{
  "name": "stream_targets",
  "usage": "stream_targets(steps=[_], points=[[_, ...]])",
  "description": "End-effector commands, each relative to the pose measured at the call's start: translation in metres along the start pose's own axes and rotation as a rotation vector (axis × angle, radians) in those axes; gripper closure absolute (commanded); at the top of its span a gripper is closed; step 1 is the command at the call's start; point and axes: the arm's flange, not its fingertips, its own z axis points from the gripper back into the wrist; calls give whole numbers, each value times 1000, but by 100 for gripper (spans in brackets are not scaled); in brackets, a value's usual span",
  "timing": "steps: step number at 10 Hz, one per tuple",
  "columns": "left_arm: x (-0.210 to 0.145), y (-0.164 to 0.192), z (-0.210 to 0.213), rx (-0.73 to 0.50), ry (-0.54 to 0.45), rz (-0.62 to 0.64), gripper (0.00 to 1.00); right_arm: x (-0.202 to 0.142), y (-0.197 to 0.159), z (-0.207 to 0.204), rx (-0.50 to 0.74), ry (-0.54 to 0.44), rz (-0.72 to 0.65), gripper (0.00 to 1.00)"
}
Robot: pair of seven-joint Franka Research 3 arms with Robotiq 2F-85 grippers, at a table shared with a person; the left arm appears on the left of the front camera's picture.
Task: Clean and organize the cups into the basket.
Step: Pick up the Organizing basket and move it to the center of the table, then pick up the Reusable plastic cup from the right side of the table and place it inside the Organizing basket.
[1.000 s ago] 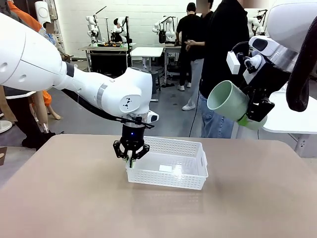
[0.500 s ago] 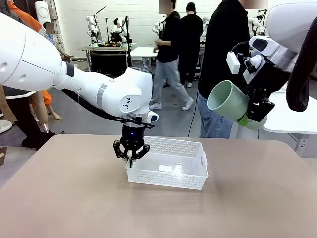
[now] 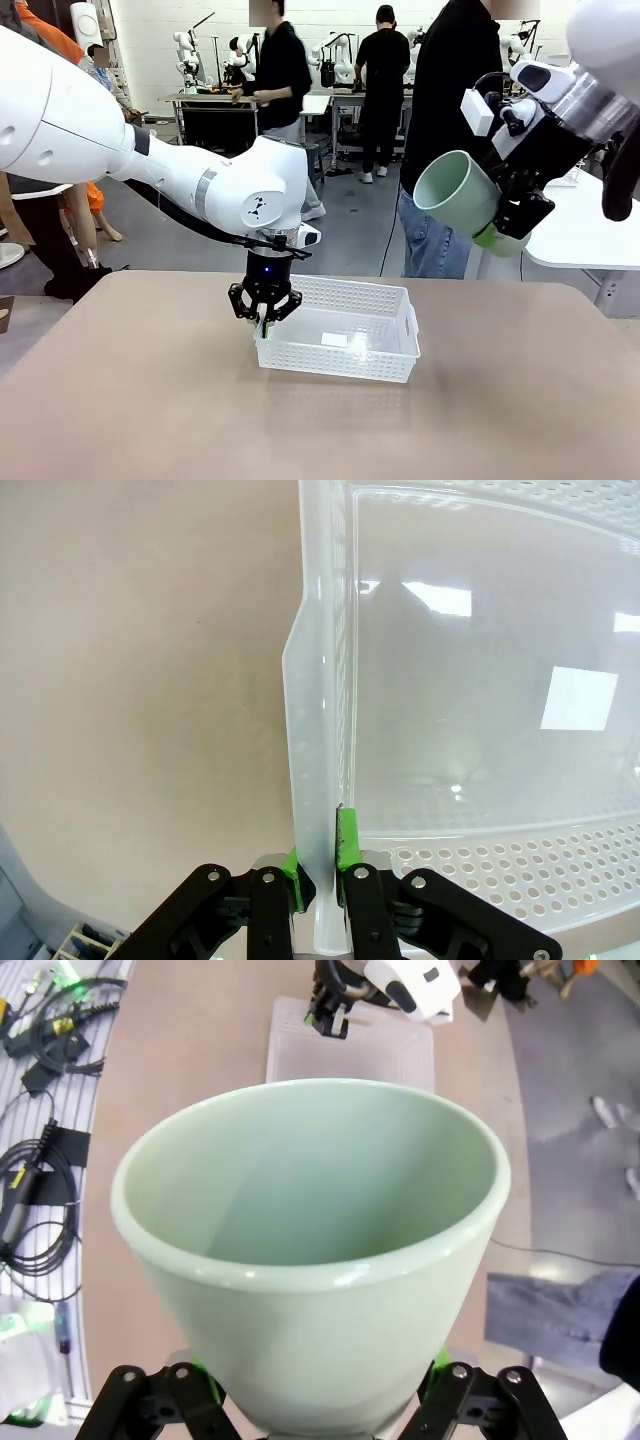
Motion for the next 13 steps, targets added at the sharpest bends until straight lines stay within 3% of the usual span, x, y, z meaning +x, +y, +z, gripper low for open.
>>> stream_targets(steps=[1, 3, 4, 7, 8, 9, 13], points=[[0, 0, -2, 3, 1, -4, 100, -2, 2, -4, -20, 20, -22, 18], [0, 0, -2, 3, 1, -4, 100, 0, 0, 1, 0, -8, 1, 18], [0, 0, -2, 3, 1, -4, 100, 24, -3, -16, 81, 163, 44, 18], [0, 0, -2, 3, 1, -4, 100, 61, -10, -73, 272, 549, 127, 18], [0, 0, -2, 3, 1, -4, 100, 68, -13, -91, 314, 611, 127, 18], [0, 0, -2, 3, 1, -4, 100, 74, -17, -105, 331, 623, 120, 18], [0, 0, -2, 3, 1, -4, 100, 84, -30, -149, 308, 396, 38, 18]])
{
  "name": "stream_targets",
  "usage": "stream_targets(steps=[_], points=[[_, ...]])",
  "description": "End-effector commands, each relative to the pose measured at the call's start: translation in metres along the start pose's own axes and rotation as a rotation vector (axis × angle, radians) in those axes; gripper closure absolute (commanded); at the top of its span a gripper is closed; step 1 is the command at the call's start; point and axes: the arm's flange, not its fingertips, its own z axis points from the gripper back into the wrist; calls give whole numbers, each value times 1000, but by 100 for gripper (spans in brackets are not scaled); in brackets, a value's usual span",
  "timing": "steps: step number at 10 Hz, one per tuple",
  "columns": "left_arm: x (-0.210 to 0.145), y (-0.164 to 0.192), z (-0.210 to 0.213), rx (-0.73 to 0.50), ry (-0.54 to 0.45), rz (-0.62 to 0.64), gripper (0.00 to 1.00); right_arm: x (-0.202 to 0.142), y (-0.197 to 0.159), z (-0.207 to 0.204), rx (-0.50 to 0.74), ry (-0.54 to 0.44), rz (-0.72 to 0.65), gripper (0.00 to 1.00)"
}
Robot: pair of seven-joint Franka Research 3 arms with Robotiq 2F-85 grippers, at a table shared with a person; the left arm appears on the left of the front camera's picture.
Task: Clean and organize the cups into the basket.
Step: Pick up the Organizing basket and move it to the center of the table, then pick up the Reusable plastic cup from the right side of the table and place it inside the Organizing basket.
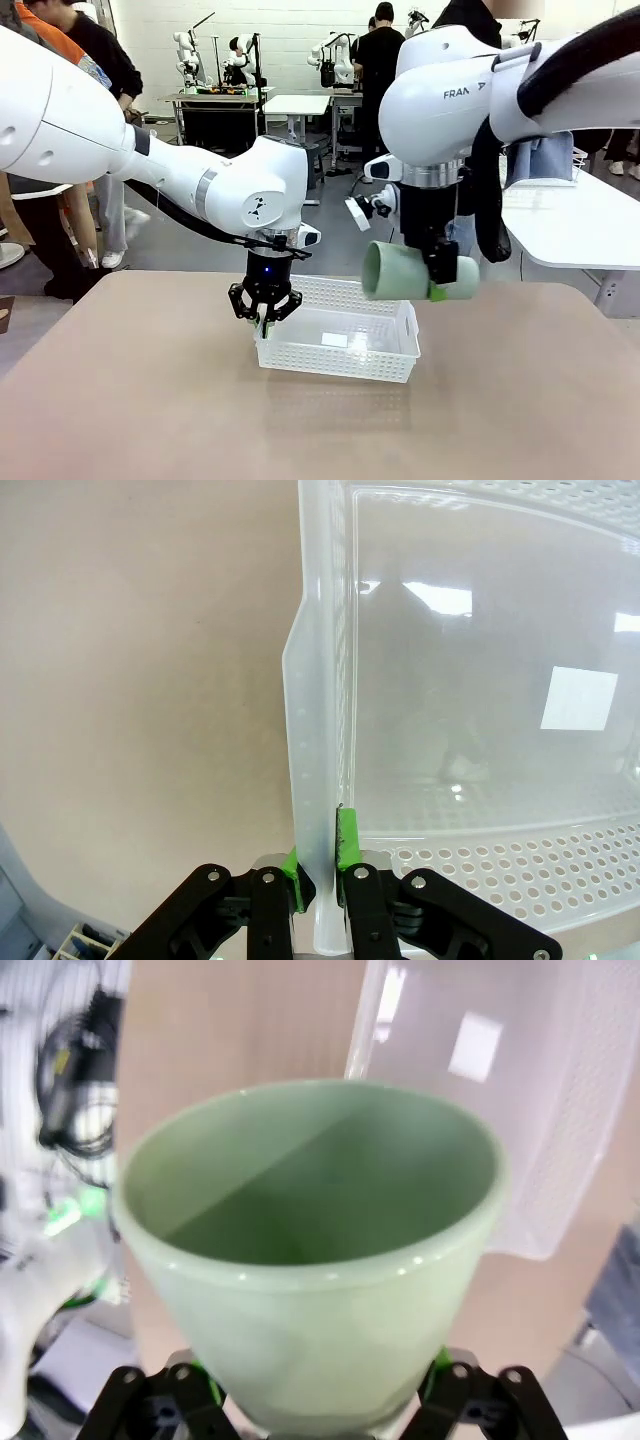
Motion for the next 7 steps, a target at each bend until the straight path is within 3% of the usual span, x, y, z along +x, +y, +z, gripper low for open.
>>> stream_targets(steps=[1, 2, 3, 7], points=[[0, 0, -2, 3, 1, -4, 100, 2, -3, -3, -40, -116, -52, 18], [0, 0, -2, 3, 1, -4, 100, -1, -4, -11, -38, -160, -54, 18], [0, 0, -2, 3, 1, -4, 100, 3, -5, 0, -12, -56, -17, 18], [0, 0, -2, 3, 1, -4, 100, 3, -5, 0, -12, -56, -17, 18]])
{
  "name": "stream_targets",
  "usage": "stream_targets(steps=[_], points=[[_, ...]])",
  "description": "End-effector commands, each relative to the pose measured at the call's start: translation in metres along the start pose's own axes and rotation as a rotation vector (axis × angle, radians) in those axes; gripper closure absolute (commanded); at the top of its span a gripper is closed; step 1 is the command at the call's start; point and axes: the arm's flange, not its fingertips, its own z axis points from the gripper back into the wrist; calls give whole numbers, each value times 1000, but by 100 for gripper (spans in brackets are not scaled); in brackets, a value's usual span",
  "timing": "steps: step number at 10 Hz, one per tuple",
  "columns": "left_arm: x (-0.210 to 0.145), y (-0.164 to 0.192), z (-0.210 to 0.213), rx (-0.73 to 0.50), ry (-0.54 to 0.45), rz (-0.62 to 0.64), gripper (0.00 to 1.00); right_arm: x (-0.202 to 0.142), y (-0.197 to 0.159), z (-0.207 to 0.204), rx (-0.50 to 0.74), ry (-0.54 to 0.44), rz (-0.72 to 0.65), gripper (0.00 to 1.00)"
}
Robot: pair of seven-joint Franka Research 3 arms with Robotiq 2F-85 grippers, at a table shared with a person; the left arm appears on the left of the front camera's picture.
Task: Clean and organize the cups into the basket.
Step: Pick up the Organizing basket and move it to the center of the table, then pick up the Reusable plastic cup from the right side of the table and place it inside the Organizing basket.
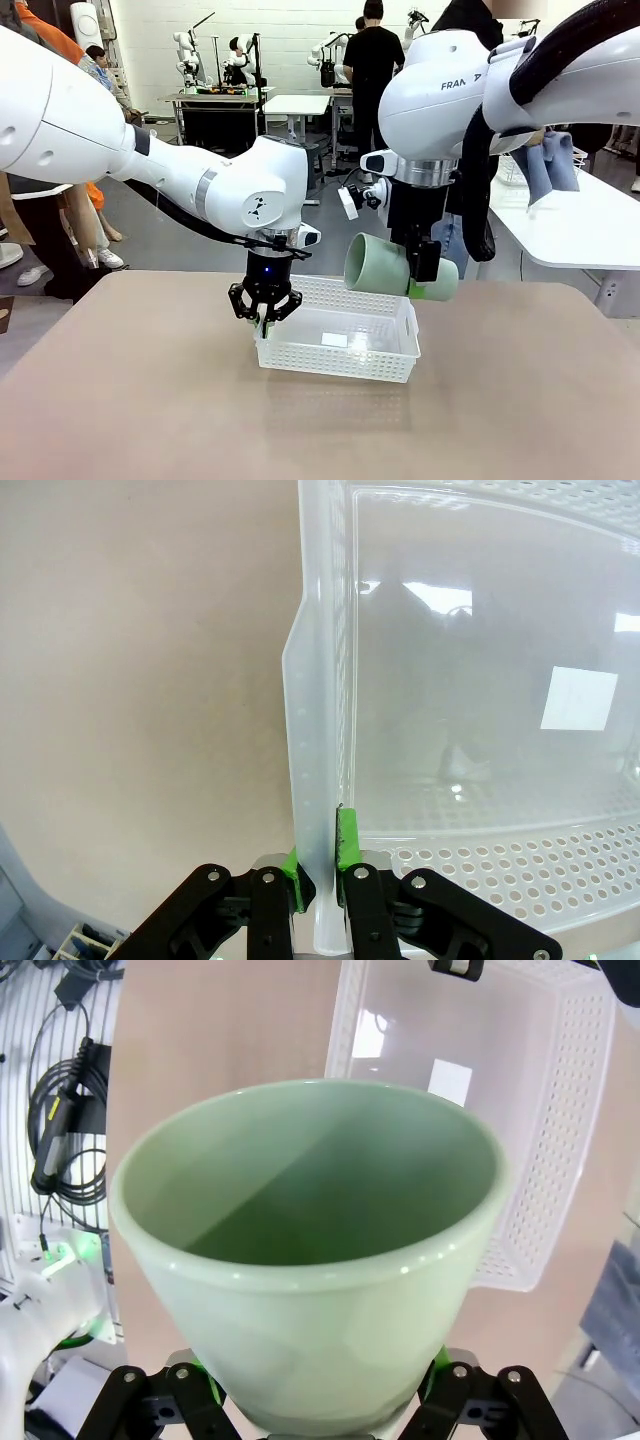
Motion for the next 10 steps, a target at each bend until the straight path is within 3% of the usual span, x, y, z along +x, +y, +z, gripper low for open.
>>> stream_targets(steps=[1, 5, 10], points=[[0, 0, -2, 3, 1, -4, 100, 0, 1, 3, -2, 20, 7, 18], [0, 0, -2, 3, 1, -4, 100, 11, -6, -24, 1, -150, -59, 18], [0, 0, -2, 3, 1, -4, 100, 15, -32, -56, 62, -179, -142, 18]])
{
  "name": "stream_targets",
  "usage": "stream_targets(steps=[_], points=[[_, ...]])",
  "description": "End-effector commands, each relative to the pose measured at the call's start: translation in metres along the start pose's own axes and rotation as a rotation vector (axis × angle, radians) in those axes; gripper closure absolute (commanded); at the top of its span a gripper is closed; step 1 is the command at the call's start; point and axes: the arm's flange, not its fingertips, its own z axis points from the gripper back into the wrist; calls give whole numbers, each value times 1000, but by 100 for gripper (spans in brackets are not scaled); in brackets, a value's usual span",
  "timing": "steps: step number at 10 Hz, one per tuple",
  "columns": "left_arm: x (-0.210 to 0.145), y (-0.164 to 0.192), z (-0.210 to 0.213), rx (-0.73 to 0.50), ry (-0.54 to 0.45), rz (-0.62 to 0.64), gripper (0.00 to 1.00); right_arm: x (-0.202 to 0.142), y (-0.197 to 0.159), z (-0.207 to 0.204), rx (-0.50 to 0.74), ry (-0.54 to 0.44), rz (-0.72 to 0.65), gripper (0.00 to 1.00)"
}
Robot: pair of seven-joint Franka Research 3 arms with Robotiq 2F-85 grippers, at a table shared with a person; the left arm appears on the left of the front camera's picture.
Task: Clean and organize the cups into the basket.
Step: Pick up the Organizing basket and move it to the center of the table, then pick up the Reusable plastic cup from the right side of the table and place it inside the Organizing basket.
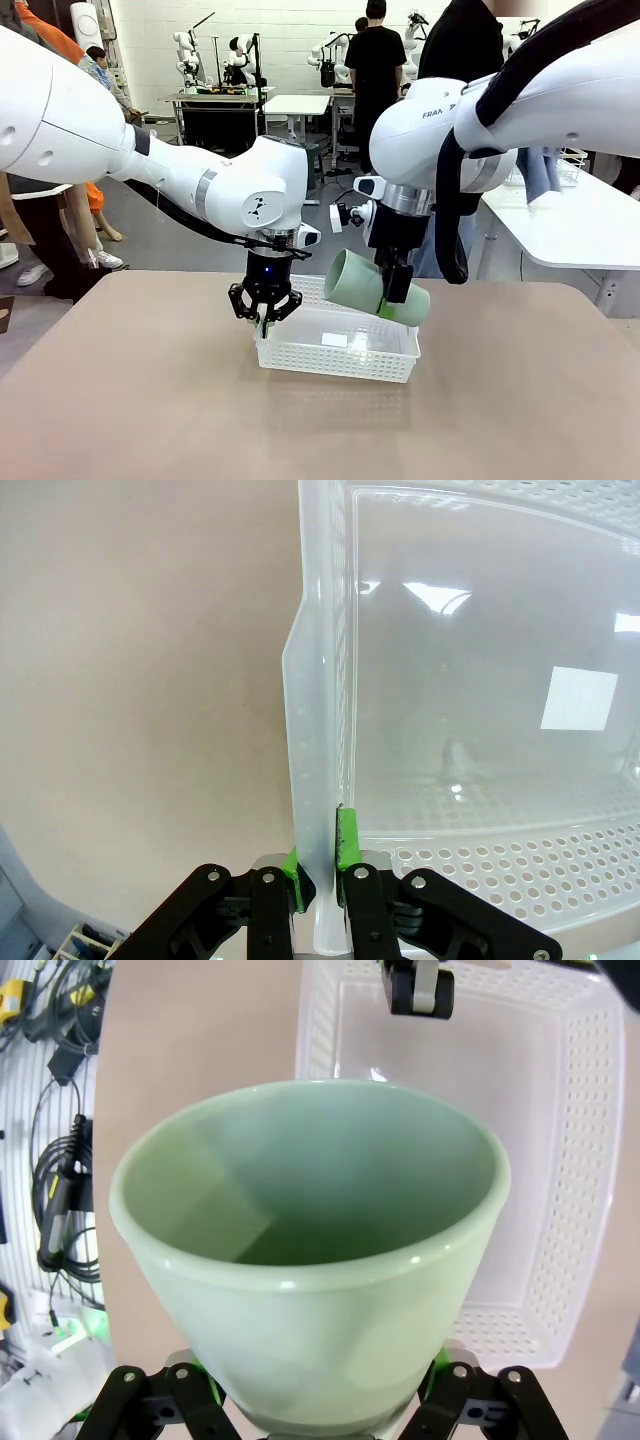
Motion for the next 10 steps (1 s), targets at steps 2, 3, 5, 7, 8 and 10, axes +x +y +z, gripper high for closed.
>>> stream_targets(steps=[2, 3, 5, 7, 8, 10], points=[[0, 0, -2, 3, 1, -4, 100, 6, -15, -10, 8, -46, -48, 18], [0, 0, -2, 3, 1, -4, 100, 5, -20, -14, 13, -48, -63, 18], [0, 0, -2, 3, 1, -4, 100, -1, -31, -25, 31, -60, -84, 18], [0, 0, -2, 3, 1, -4, 100, -6, -42, -36, 26, -74, -80, 18], [0, 0, -2, 3, 1, -4, 100, -7, -49, -42, 33, -81, -82, 18], [0, 0, -2, 3, 1, -4, 100, -7, -61, -57, 57, -78, -86, 18]])
